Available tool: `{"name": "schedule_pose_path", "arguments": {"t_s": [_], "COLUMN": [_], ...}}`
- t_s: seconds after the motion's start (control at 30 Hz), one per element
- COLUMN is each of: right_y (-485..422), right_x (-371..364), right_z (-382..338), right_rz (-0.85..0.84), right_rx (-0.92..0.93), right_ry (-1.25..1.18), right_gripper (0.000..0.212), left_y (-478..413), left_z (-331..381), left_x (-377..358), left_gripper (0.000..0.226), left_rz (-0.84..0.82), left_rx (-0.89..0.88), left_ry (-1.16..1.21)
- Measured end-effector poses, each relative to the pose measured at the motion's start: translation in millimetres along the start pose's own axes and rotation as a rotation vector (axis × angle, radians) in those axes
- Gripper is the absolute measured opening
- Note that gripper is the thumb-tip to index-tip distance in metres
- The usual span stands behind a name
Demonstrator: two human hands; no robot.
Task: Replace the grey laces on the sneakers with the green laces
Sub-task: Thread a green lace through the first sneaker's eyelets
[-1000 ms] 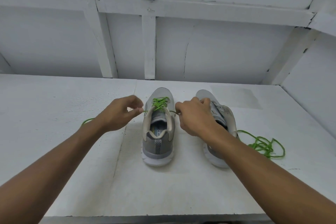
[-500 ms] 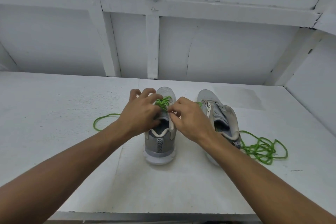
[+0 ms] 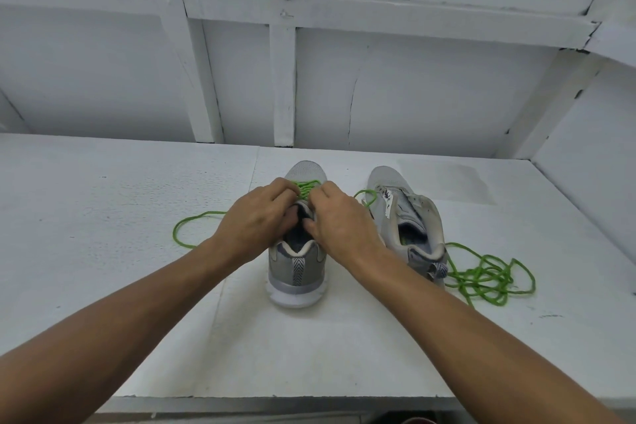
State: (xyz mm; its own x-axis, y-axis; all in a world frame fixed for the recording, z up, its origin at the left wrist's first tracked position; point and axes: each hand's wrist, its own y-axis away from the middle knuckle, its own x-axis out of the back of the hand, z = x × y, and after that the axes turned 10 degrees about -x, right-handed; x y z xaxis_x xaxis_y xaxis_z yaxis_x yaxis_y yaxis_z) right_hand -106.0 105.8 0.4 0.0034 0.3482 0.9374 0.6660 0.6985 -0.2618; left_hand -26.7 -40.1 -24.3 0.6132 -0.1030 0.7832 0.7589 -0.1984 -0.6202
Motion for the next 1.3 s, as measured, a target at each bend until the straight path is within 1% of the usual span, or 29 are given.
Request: {"name": "schedule_pose_path", "arguments": {"t_s": [0.1,0.17,0.27,0.3,0.47,0.57,0.6,0.7,0.9,0.97,1.1,1.23,1.3], "right_y": [-3,-4,-4,-4,-4,-2,0,2,-4,-6,-8,-7,-6], "right_x": [0,0,-1,-1,-2,-1,-1,-1,-1,-3,-2,-2,-2], "right_z": [1,1,-1,-1,2,3,4,5,-3,-2,4,5,4], "right_rz": [0.028,0.039,0.045,0.045,0.043,0.028,0.022,0.014,-0.006,0.006,0.032,0.055,0.059], "right_rx": [0.003,0.016,0.028,0.028,0.021,0.025,0.023,-0.005,-0.04,-0.028,0.007,0.032,0.034], "right_ry": [-0.03,-0.041,-0.07,-0.077,-0.13,-0.191,-0.203,-0.173,-0.034,-0.012,-0.038,-0.07,-0.082], "right_gripper": [0.022,0.022,0.021,0.02,0.014,0.011,0.01,0.014,0.032,0.028,0.02,0.018,0.018], "left_y": [-1,-2,-8,-12,-10,-1,0,-7,-9,-6,-3,1,1], "left_z": [-2,-5,-6,-5,-4,-8,-10,-14,-19,-18,-19,-19,-18], "left_x": [2,5,7,6,1,3,4,4,6,4,3,-2,-3], "left_gripper": [0.025,0.027,0.044,0.045,0.021,0.007,0.005,0.008,0.009,0.012,0.031,0.025,0.031], "left_rz": [0.002,-0.047,-0.169,-0.179,-0.101,-0.121,-0.134,-0.153,-0.163,-0.148,-0.111,-0.094,-0.089], "left_rx": [-0.021,-0.031,-0.007,-0.003,-0.01,-0.025,-0.026,-0.051,-0.101,-0.092,-0.06,-0.084,-0.048], "left_ry": [-0.012,-0.019,-0.044,-0.036,-0.022,-0.047,-0.056,-0.09,-0.081,-0.082,-0.041,-0.058,-0.043]}}
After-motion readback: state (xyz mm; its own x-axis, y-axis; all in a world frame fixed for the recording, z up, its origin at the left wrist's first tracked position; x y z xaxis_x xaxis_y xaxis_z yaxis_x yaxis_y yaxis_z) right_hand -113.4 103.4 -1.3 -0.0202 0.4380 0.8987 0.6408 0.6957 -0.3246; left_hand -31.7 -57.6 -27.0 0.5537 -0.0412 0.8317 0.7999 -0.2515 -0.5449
